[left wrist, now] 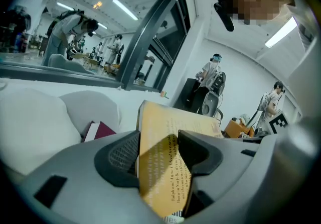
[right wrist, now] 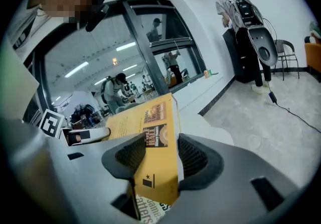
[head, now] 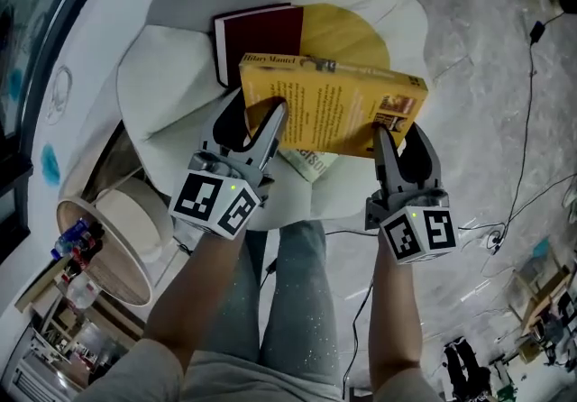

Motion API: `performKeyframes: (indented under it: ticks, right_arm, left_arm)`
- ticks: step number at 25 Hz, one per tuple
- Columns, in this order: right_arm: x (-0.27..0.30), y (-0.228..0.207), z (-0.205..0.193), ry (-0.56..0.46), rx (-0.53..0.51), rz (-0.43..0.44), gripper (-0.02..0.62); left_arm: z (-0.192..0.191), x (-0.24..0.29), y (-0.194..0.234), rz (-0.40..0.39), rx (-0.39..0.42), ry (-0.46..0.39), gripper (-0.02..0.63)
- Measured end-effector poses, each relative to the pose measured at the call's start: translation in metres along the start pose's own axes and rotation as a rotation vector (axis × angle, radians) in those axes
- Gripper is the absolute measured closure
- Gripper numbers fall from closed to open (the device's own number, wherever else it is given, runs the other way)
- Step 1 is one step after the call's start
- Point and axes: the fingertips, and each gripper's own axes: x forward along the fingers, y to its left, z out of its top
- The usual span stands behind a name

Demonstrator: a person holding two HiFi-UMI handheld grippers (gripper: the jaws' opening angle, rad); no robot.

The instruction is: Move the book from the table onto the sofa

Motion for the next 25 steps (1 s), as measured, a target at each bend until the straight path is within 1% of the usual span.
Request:
performKeyframes:
  ticks: [5, 12, 15, 16, 20, 22, 25]
  right_arm:
    - [0.019, -0.024, -0.053, 0.083, 0.056, -0.005, 0.368]
    - [0.043, -0.054, -0.112, 0.184, 0.111, 0.003, 0.368]
    - [0.053, -0.062, -0.129, 0.213, 0.132, 0.014, 0.368]
    - [0.055, -0.065, -0.134, 0.226, 0.137, 0.02, 0.368]
    - [0.066, -0.071, -0.154, 0.29, 0.135, 0.035, 0.368]
    - [0.071, -0.072, -0.164, 0.31, 0.129, 0.037, 0.368]
    - [0.079, -0.074, -0.175, 0.309, 0.157, 0.037, 0.368]
  left_arm:
    - [-0.045, 0.02, 0.019, 0.023, -0.001, 0.079, 0.371]
    - [-0.095, 0.045, 0.038, 0.029, 0.022, 0.186, 0.371]
    - [-0.108, 0.053, 0.046, 0.045, -0.017, 0.208, 0.371]
    - [-0.111, 0.055, 0.048, 0.051, -0.019, 0.216, 0.371]
    - [-0.129, 0.061, 0.054, 0.076, 0.012, 0.283, 0.371]
    - [-0.137, 0.062, 0.059, 0.094, 0.021, 0.301, 0.37]
    - [-0.144, 0.065, 0.07, 0.111, 0.003, 0.312, 0.371]
